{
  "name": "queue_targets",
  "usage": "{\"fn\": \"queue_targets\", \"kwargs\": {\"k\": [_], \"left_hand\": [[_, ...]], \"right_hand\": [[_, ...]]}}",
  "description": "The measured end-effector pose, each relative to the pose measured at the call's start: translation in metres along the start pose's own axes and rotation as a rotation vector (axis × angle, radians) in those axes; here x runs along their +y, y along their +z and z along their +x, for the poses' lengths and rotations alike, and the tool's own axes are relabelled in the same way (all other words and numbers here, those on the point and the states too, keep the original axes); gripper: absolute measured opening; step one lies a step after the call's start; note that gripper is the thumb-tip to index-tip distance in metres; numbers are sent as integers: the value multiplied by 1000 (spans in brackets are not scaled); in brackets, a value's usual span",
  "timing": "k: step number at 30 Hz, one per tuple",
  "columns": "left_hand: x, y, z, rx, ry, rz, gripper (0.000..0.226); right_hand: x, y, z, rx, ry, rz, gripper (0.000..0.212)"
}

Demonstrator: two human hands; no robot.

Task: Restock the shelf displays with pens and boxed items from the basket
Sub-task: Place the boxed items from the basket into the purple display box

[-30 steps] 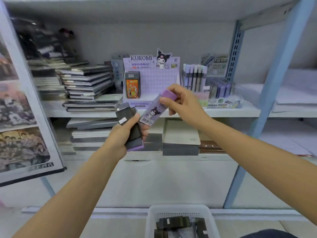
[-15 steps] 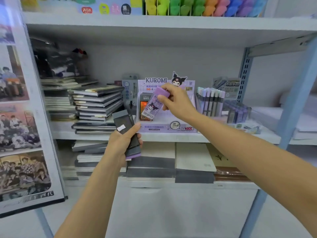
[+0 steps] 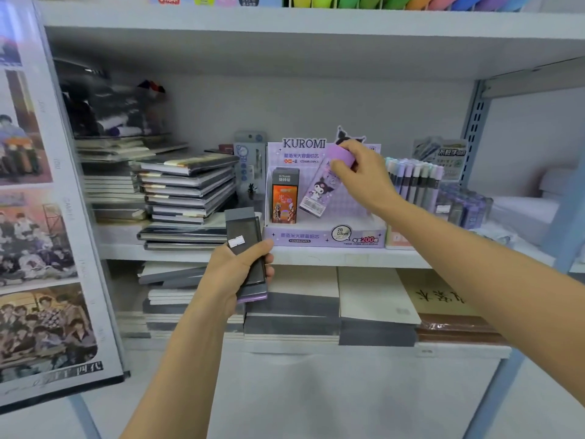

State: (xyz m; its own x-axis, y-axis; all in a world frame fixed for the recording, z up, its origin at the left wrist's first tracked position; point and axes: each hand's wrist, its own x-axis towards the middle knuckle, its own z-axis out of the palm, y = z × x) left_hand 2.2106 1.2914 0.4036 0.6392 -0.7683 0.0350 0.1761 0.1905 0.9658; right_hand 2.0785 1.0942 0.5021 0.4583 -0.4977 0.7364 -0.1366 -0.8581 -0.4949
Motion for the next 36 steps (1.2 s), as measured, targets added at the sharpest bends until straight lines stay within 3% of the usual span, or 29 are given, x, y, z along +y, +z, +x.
{"fn": "queue_targets", "kwargs": {"k": [4,12,18,21,24,30,36], "left_hand": [[0,-2,-1,-34,42,116,22],[5,7,-8,-72,91,179,25],[6,9,-10,-77,107,194,26],[7,9,-9,-63,99,184,29],[6,9,-9,-58,107,182,29],[5,10,-6,-63,115,179,26],[5,9,-6,-88,114,216,29]], "right_hand": [[5,4,-1,1,-57,-89,6],[8,12,-2,-225,-76,-203,24],[4,8,15,-365,-93,-278,22],[0,22,15,-349,-140,-356,26],[5,32,7,-227,-123,-272,34],[15,40,0,-54,-169,-248,24],[22,32,4,-178,-49,-242,40]]}}
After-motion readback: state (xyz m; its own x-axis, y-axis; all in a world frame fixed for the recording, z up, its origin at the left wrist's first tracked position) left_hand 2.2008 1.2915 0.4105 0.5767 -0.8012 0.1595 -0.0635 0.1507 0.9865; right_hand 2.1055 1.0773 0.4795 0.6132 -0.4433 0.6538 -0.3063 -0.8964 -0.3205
